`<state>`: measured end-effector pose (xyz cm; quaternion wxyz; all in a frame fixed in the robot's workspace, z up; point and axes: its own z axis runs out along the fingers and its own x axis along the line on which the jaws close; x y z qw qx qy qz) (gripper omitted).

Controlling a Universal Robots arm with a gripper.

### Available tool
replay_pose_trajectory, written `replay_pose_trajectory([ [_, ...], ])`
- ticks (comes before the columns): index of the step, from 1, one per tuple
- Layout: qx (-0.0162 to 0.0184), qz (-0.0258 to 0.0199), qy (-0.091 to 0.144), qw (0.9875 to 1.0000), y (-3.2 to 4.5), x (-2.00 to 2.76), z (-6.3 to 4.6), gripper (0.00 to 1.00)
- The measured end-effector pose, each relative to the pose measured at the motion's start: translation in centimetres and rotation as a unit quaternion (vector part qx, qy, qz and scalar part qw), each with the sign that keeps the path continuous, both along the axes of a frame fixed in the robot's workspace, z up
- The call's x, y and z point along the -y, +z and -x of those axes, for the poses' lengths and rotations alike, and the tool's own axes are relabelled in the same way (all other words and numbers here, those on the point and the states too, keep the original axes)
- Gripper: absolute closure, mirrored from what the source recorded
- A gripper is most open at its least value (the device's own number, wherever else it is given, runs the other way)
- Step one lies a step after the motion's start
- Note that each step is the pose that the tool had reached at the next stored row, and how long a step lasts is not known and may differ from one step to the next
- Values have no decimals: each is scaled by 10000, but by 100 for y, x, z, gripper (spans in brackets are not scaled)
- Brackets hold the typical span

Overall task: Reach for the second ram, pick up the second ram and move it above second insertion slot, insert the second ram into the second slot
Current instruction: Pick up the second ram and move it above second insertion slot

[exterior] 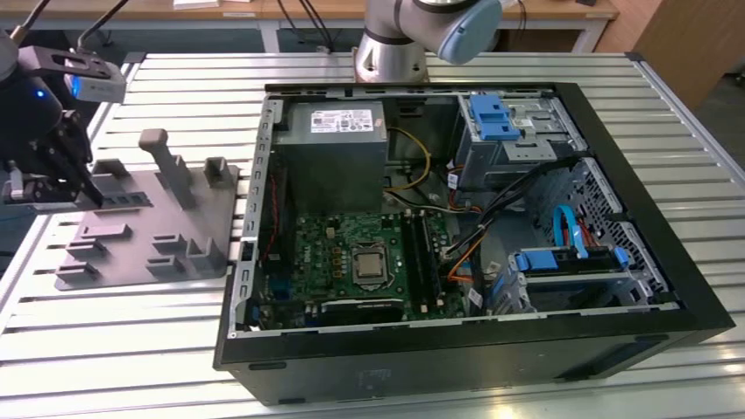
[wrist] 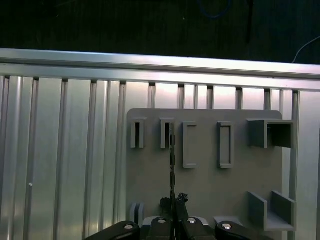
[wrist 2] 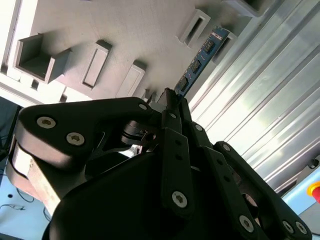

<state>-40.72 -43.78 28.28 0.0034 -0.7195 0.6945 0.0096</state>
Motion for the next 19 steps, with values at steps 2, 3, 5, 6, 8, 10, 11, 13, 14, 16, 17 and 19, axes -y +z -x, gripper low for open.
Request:
replay_pose_trajectory([
  [2, 0, 0, 0, 10000, 38, 0, 0, 86],
  [3, 0, 0, 0, 10000, 57, 0, 0, 86],
  [5, 0, 0, 0, 10000, 91, 0, 0, 86],
  [6, 0, 0, 0, 10000, 109, 0, 0, 86],
  [8, 0, 0, 0, 10000, 139, 0, 0, 86],
  [10, 0, 0, 0, 10000, 167, 0, 0, 86],
  [11, 0, 0, 0, 10000, 181, 0, 0, 86],
  [13, 1, 0, 0, 10000, 209, 0, 0, 86],
  [14, 0, 0, 0, 10000, 222, 0, 0, 86],
  [16, 0, 0, 0, 10000, 246, 0, 0, 86],
  [17, 0, 0, 0, 10000, 257, 0, 0, 86],
  [19, 0, 0, 0, 10000, 278, 0, 0, 86],
])
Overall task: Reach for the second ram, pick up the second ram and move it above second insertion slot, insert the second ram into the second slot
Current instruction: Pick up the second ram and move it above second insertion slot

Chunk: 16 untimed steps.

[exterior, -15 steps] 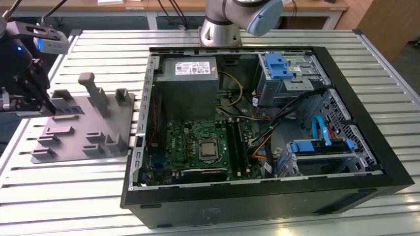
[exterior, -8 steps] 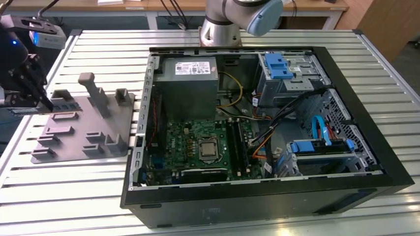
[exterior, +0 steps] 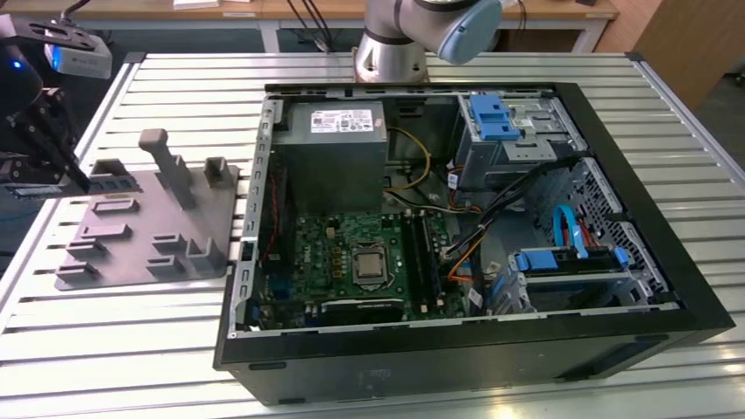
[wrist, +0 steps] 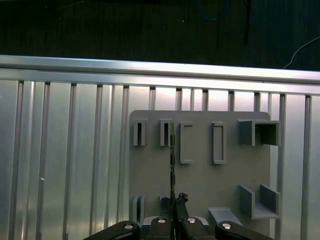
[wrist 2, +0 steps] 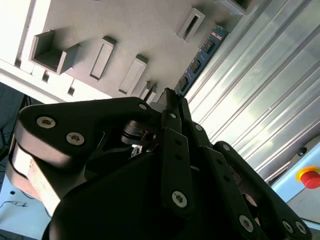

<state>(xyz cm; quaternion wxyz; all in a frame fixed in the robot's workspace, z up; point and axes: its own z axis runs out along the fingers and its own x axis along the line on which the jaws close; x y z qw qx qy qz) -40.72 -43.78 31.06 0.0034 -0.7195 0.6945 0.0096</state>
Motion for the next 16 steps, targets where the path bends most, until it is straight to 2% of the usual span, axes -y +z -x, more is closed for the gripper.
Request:
replay_pose_trajectory([
  [16, 0, 0, 0, 10000, 175, 0, 0, 86],
])
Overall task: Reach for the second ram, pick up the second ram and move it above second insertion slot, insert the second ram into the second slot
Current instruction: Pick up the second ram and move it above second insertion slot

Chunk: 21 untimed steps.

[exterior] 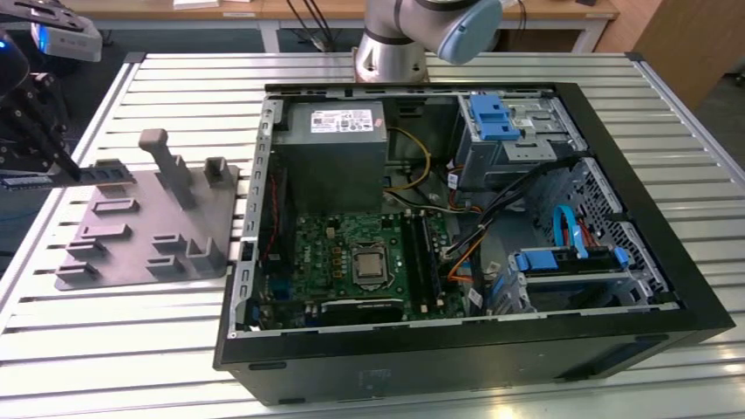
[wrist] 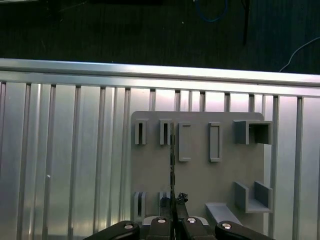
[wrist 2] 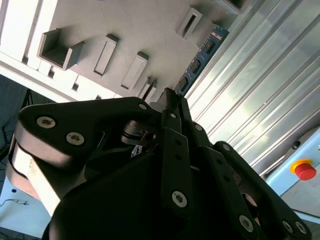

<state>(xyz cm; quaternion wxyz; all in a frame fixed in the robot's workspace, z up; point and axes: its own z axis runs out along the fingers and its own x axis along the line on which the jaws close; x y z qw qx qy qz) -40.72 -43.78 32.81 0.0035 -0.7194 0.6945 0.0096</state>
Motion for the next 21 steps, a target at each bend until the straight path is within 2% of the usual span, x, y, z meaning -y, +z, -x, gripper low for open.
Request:
replay_pose_trajectory([
  [21, 0, 0, 0, 10000, 198, 0, 0, 86],
])
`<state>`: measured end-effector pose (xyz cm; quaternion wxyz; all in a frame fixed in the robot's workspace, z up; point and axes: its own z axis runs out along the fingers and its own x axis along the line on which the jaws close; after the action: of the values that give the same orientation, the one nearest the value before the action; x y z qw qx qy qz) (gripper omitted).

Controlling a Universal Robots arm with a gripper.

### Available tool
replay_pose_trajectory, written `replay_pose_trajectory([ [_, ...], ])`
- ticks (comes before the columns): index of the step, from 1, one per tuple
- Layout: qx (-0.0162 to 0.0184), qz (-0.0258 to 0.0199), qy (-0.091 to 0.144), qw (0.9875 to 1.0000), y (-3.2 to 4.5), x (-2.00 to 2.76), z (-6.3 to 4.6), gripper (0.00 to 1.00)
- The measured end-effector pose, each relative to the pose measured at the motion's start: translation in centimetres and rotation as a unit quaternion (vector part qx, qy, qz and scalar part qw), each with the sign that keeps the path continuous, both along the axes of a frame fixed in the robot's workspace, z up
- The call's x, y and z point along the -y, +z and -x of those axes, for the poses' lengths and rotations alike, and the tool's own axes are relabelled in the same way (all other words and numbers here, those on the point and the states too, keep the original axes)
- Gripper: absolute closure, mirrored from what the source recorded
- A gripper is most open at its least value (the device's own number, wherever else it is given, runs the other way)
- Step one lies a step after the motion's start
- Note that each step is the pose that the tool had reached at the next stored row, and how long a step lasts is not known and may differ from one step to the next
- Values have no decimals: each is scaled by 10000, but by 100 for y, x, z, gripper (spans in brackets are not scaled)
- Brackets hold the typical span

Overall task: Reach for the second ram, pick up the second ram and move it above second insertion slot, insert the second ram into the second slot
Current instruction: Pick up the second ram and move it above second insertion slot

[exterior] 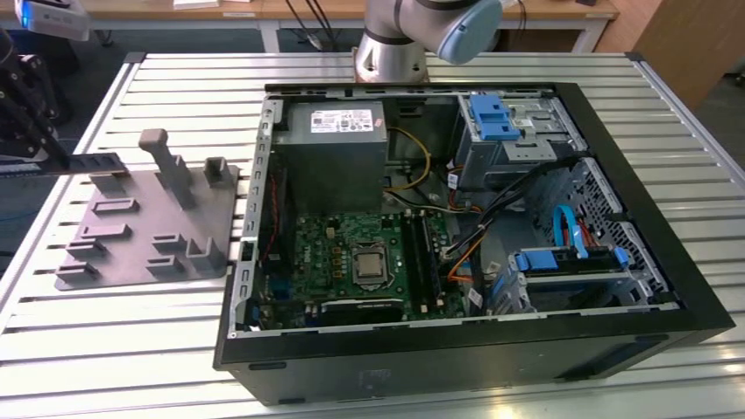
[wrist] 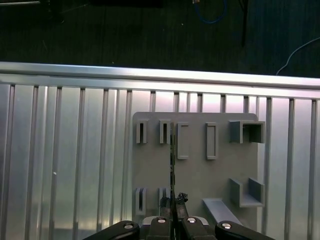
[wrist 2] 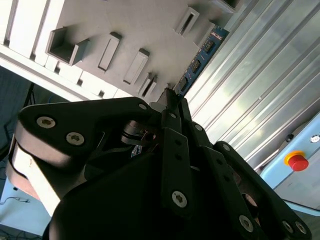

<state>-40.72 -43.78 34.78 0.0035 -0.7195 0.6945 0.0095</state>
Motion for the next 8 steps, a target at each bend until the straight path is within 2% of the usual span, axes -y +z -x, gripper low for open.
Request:
replay_pose_trajectory([
  [8, -1, 0, 0, 10000, 74, 0, 0, 86],
])
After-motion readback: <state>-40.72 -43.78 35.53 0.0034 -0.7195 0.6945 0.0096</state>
